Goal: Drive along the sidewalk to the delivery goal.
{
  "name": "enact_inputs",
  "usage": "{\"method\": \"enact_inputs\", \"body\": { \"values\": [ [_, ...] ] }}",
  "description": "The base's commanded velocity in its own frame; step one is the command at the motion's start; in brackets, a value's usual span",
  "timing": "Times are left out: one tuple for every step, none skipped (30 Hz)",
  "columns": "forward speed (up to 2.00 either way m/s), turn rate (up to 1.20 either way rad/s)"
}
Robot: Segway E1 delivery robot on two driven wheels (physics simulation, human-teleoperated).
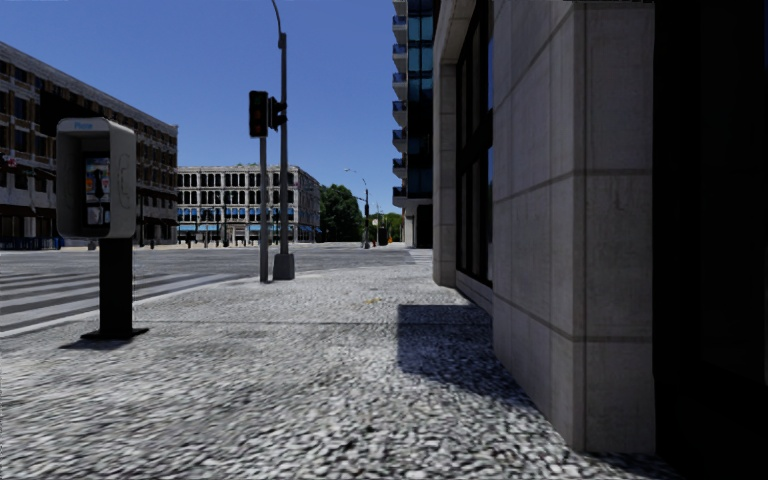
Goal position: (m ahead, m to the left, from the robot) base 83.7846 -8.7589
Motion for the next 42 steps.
{"method": "enact_inputs", "body": {
  "values": [
    [2.00, 0.00],
    [2.00, 0.00],
    [2.00, 0.00],
    [2.00, 0.00],
    [2.00, 0.00],
    [2.00, 0.00],
    [2.00, 0.00],
    [2.00, 0.00],
    [2.00, 0.00],
    [2.00, 0.00],
    [2.00, 0.00],
    [2.00, 0.00],
    [2.00, 0.00],
    [2.00, 0.00],
    [2.00, 0.00],
    [2.00, 0.00],
    [2.00, 0.00],
    [2.00, 0.00],
    [2.00, 0.00],
    [2.00, 0.00],
    [2.00, 0.00],
    [2.00, 0.00],
    [2.00, 0.00],
    [2.00, 0.00],
    [2.00, 0.00],
    [2.00, 0.00],
    [2.00, 0.00],
    [2.00, 0.00],
    [2.00, 0.00],
    [2.00, 0.00],
    [2.00, 0.00],
    [2.00, 0.00],
    [2.00, 0.00],
    [2.00, 0.00],
    [2.00, 0.00],
    [2.00, 0.00],
    [2.00, 0.00],
    [2.00, 0.00],
    [2.00, 0.00],
    [2.00, 0.00],
    [2.00, 0.00],
    [2.00, 0.00]
  ]
}}
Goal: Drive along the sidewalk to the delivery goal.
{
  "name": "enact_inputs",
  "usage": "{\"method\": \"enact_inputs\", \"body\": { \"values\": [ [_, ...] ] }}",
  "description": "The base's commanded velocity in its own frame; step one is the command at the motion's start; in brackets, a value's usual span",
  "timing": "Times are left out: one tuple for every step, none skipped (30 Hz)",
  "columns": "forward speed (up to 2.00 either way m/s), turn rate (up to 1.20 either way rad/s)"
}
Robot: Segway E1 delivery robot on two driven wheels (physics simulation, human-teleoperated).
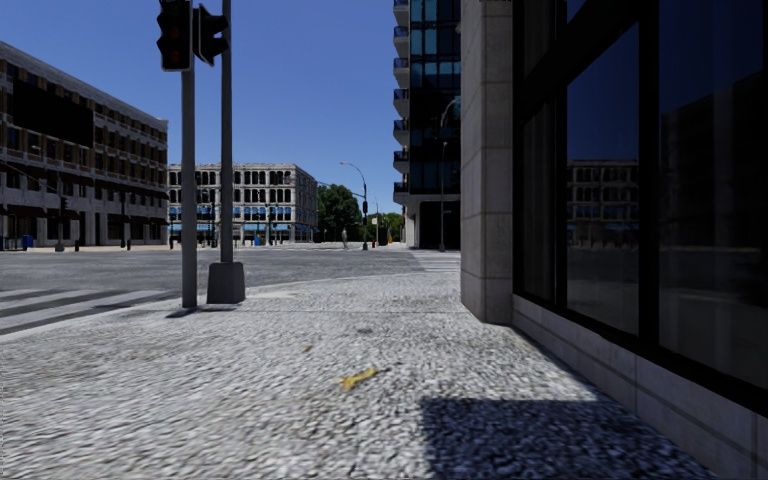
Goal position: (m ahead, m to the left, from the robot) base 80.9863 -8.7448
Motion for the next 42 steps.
{"method": "enact_inputs", "body": {
  "values": [
    [2.00, 0.00],
    [2.00, 0.00],
    [2.00, 0.00],
    [2.00, 0.00],
    [2.00, 0.00],
    [2.00, 0.00],
    [2.00, 0.00],
    [2.00, 0.00],
    [2.00, 0.00],
    [2.00, 0.00],
    [2.00, 0.00],
    [2.00, 0.00],
    [2.00, 0.00],
    [2.00, 0.00],
    [2.00, 0.00],
    [2.00, 0.00],
    [2.00, 0.00],
    [2.00, 0.00],
    [2.00, 0.00],
    [2.00, 0.00],
    [2.00, 0.00],
    [2.00, 0.00],
    [2.00, 0.00],
    [2.00, 0.00],
    [2.00, 0.00],
    [2.00, 0.00],
    [2.00, 0.00],
    [2.00, 0.00],
    [2.00, 0.00],
    [2.00, 0.00],
    [2.00, 0.00],
    [2.00, 0.00],
    [2.00, 0.00],
    [2.00, 0.00],
    [2.00, 0.00],
    [2.00, 0.00],
    [2.00, 0.00],
    [2.00, 0.00],
    [2.00, 0.00],
    [2.00, 0.00],
    [2.00, 0.00],
    [2.00, 0.00]
  ]
}}
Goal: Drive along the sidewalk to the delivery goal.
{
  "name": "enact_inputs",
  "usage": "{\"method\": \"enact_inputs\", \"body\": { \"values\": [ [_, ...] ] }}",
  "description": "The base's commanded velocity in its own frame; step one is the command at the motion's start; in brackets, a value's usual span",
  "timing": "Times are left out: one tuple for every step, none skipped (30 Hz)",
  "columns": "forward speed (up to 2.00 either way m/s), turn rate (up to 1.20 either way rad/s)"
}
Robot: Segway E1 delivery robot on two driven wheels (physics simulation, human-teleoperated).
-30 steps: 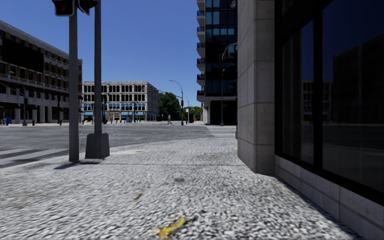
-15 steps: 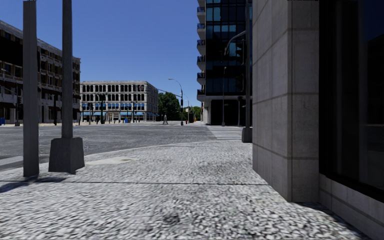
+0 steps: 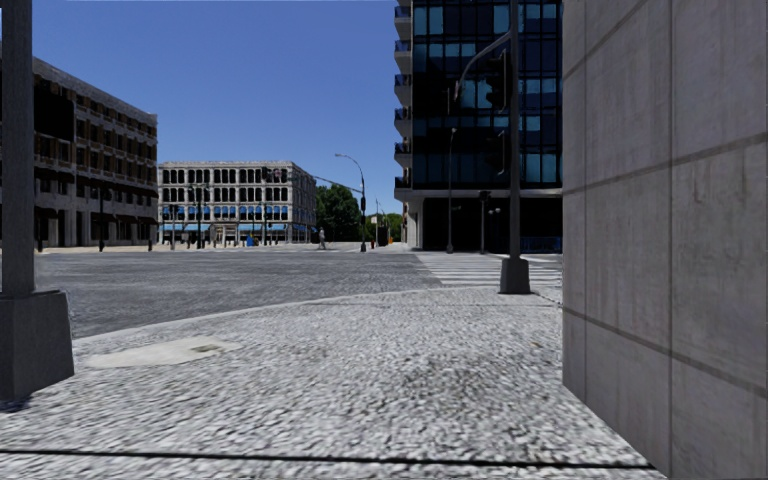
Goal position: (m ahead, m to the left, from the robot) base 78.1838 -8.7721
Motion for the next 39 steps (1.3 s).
{"method": "enact_inputs", "body": {
  "values": [
    [2.00, 0.00],
    [2.00, 0.00],
    [2.00, 0.00],
    [2.00, 0.00],
    [2.00, 0.00],
    [2.00, 0.00],
    [2.00, 0.00],
    [2.00, 0.00],
    [2.00, 0.00],
    [2.00, 0.00],
    [2.00, 0.00],
    [2.00, 0.00],
    [2.00, 0.00],
    [2.00, 0.00],
    [2.00, 0.00],
    [2.00, 0.00],
    [2.00, 0.00],
    [2.00, 0.00],
    [2.00, 0.00],
    [2.00, -0.03],
    [2.00, -0.13],
    [2.00, -0.23],
    [2.00, -0.23],
    [2.00, -0.37],
    [2.00, -0.51],
    [2.00, -0.76],
    [2.00, -0.90],
    [2.00, -0.90],
    [2.00, -0.95],
    [2.00, -0.96],
    [2.00, -0.97],
    [2.00, -0.97],
    [2.00, -0.97],
    [2.00, -0.97],
    [2.00, -0.97],
    [2.00, -0.97],
    [2.00, -0.97],
    [2.00, -0.97],
    [2.00, -0.97]
  ]
}}
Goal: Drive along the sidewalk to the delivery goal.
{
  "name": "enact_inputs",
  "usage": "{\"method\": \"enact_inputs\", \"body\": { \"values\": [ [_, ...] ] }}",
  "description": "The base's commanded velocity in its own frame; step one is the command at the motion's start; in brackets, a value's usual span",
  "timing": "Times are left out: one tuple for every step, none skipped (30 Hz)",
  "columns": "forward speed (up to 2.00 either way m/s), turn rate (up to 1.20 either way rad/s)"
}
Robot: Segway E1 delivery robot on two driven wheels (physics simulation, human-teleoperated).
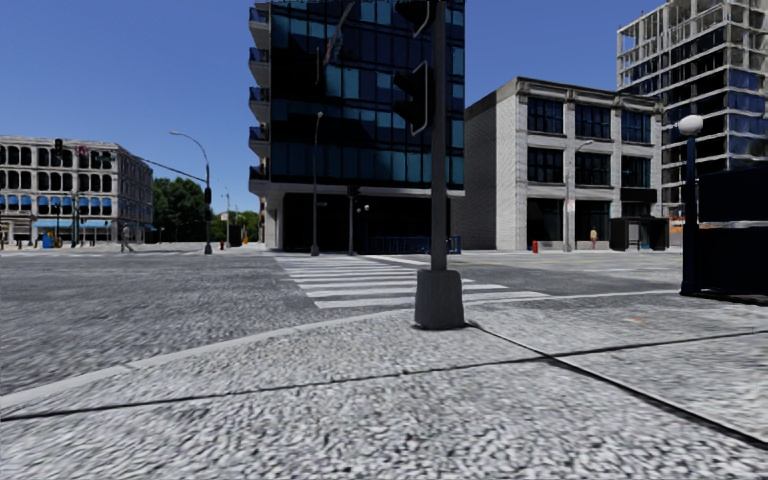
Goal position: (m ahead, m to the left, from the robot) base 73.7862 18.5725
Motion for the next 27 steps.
{"method": "enact_inputs", "body": {
  "values": [
    [2.00, -0.97],
    [2.00, -0.97],
    [2.00, -0.97],
    [2.00, -0.97],
    [2.00, -0.97],
    [2.00, -0.97],
    [2.00, -0.97],
    [2.00, -0.97],
    [2.00, -0.97],
    [2.00, -0.97],
    [2.00, -0.97],
    [2.00, -0.97],
    [2.00, -0.97],
    [2.00, -0.97],
    [2.00, -0.96],
    [2.00, -0.87],
    [2.00, -0.87],
    [2.00, -0.69],
    [2.00, -0.24],
    [2.00, -0.13],
    [2.00, -0.10],
    [2.00, -0.06],
    [2.00, -0.06],
    [2.00, 0.00],
    [2.00, 0.00],
    [2.00, 0.00],
    [2.00, 0.00]
  ]
}}
